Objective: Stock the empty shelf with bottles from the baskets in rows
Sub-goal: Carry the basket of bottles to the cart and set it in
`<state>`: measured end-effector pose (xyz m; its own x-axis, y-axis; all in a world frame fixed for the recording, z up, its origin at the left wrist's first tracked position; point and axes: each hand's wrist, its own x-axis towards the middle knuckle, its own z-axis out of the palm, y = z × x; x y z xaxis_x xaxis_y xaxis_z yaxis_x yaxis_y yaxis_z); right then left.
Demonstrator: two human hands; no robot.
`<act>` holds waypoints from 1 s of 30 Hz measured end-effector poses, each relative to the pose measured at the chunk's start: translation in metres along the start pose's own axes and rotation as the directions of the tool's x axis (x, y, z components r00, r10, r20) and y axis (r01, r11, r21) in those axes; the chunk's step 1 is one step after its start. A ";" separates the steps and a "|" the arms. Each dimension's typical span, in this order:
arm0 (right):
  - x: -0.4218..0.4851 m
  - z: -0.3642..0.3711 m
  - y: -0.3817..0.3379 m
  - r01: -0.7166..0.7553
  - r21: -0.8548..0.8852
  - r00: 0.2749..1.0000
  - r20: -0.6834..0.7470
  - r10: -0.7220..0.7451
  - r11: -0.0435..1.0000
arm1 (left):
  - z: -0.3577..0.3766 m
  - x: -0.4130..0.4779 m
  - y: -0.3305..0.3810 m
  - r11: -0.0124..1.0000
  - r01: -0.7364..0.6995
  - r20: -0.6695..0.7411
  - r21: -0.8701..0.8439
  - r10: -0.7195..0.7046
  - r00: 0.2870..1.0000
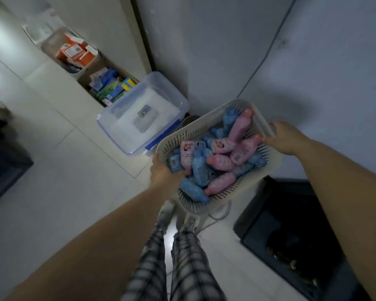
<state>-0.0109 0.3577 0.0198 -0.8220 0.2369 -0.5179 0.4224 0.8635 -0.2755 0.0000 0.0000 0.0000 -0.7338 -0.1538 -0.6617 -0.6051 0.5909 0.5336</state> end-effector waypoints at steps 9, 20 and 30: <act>0.027 0.041 -0.005 -0.121 0.132 0.990 -0.062 0.130 0.984 | 0.034 0.008 -0.023 0.806 0.368 0.030 -0.464 -0.401 0.916; 0.066 0.047 0.002 -0.238 0.295 0.946 -0.145 0.290 0.925 | 0.039 0.011 -0.022 0.800 0.251 0.037 -0.545 -0.275 0.961; 0.021 0.078 0.021 -0.314 0.450 0.928 -0.042 0.371 0.836 | 0.017 0.017 -0.008 0.919 0.152 -0.119 -0.362 -0.208 0.971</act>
<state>0.0105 0.3463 -0.0596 -0.6220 0.5589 -0.5483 0.7830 0.4476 -0.4319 -0.0027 0.0060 -0.0245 -0.6235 -0.3660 -0.6909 -0.7801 0.2329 0.5807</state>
